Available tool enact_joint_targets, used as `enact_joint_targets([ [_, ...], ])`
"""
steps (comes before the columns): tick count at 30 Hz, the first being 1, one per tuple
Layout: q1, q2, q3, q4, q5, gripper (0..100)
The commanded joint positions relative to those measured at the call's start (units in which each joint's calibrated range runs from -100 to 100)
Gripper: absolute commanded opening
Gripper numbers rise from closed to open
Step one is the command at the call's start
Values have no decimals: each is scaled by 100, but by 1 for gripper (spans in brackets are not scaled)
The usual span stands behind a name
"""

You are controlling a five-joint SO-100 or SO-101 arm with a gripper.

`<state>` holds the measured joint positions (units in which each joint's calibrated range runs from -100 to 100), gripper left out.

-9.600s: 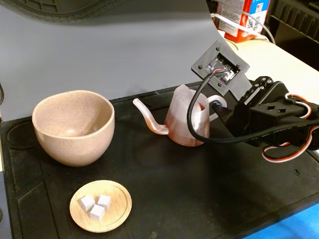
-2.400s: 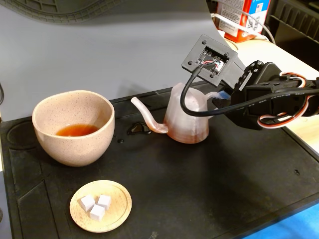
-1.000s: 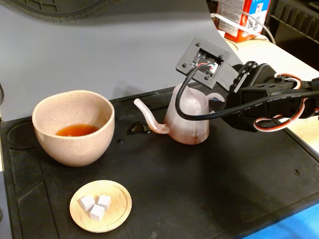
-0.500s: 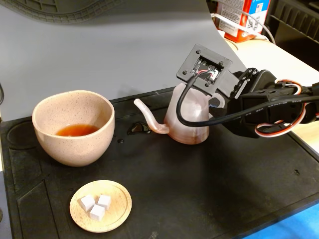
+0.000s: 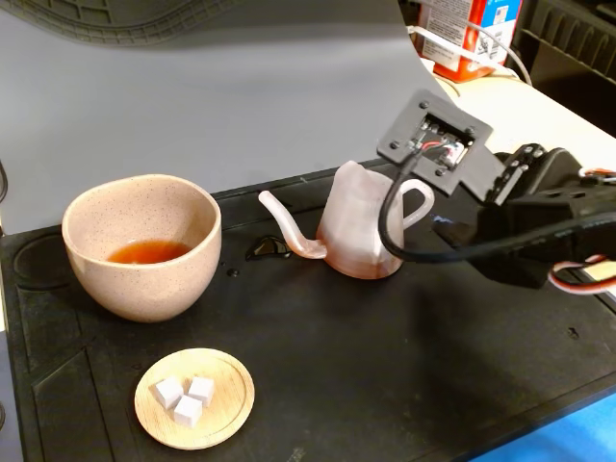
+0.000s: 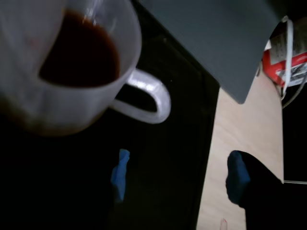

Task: Pick up a kettle and pour liquid into a cup.

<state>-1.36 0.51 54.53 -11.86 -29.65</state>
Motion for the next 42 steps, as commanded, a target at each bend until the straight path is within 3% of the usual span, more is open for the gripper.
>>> enact_joint_targets([
  [1,18,-939,554,-12,-29,22],
  [6,18,-2295,1662,-81,-40,11],
  [13,-5,-4556,3104,-55,-669,1],
  [19,-12,-6306,4094,-12,-1430,1],
  [23,18,-6997,4502,23,-1656,1],
  [30,26,-8251,4529,1787,-2191,1],
  [37,26,-9966,4529,4312,-2611,1],
  [42,26,-9958,4529,4735,-2685,1],
])
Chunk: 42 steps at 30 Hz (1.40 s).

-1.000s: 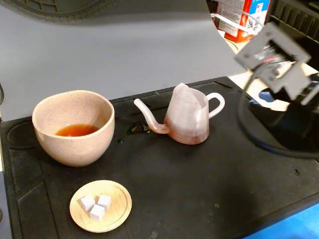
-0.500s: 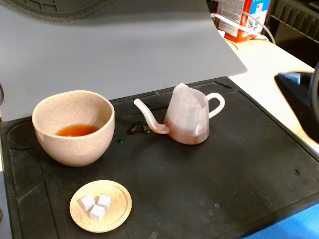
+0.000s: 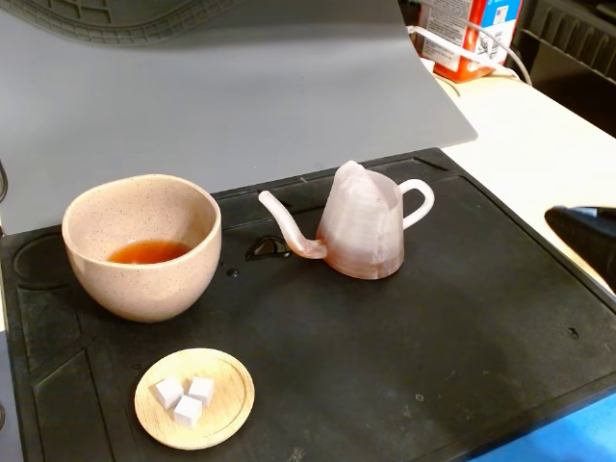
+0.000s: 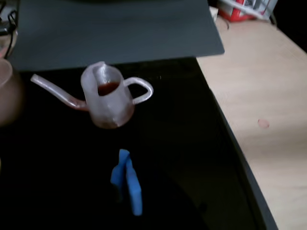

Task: Pick up a kettle and pour liquid into a cup.

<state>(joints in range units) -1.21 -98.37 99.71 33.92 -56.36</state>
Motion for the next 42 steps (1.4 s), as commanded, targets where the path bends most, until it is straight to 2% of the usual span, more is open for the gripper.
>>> enact_joint_targets([
  [1,11,-69,11,400,-13,1],
  [7,11,-69,11,2155,-13,1],
  [14,3,-43,11,3279,29,1],
  [16,3,-69,11,4006,34,1],
  [42,-27,-60,11,4109,40,1],
])
